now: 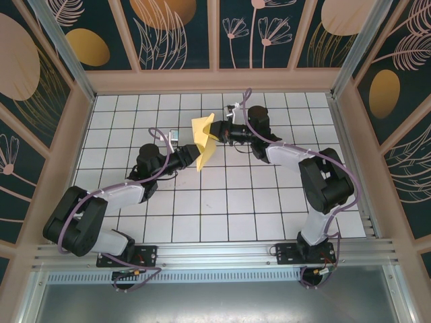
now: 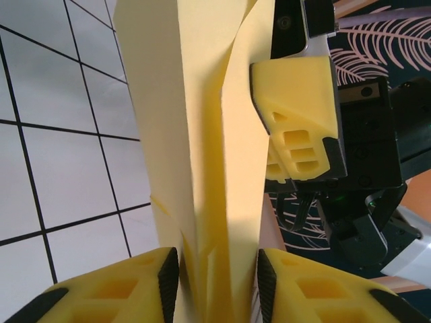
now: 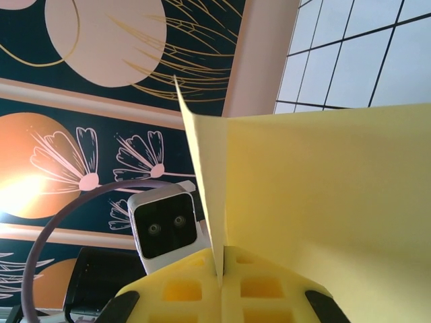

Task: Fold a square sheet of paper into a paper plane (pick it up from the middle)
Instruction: Turn over the paper at the center of the table.

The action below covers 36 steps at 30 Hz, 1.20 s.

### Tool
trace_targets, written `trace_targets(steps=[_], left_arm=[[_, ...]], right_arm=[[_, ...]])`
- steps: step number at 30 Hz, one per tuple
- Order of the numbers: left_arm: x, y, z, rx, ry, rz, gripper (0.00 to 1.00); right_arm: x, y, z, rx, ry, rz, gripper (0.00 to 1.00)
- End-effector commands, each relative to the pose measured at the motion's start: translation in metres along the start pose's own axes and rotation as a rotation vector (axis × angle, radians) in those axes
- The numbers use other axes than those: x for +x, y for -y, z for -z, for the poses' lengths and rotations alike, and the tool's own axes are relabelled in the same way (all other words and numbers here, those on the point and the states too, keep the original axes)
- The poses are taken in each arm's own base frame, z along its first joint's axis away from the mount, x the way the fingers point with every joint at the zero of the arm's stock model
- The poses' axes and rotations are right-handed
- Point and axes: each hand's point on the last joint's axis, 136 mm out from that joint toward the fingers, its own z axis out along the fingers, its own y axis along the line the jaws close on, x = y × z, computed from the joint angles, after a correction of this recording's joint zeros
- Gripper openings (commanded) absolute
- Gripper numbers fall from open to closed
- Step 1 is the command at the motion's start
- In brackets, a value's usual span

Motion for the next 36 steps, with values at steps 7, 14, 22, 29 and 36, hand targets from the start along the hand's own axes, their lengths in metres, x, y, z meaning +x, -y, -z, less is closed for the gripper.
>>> trace_targets(steps=[7,14,22,29,36], left_arm=[[-0.009,0.002,-0.003,0.001,0.029,-0.060,0.12],[-0.010,-0.030,-0.001,-0.174,0.025,-0.124,0.12],[-0.049,-0.106,0.061,-0.888,0.090,-0.375,0.14],[-0.068,-0.130,0.104,-1.354,0.118,-0.537,0.15],[-0.045,-0.168,0.091,-1.527,0.015,-0.577,0.18]], right_arm=[[0.000,0.000,0.008,0.027,0.002,0.032,0.08],[-0.019,0.035,0.044,0.320,0.138,0.093,0.48],[-0.020,0.084,0.099,0.671,0.304,0.111,0.64],[-0.014,0.105,0.130,0.797,0.412,0.072,0.64],[-0.015,0.105,0.152,0.860,0.505,0.052,0.64]])
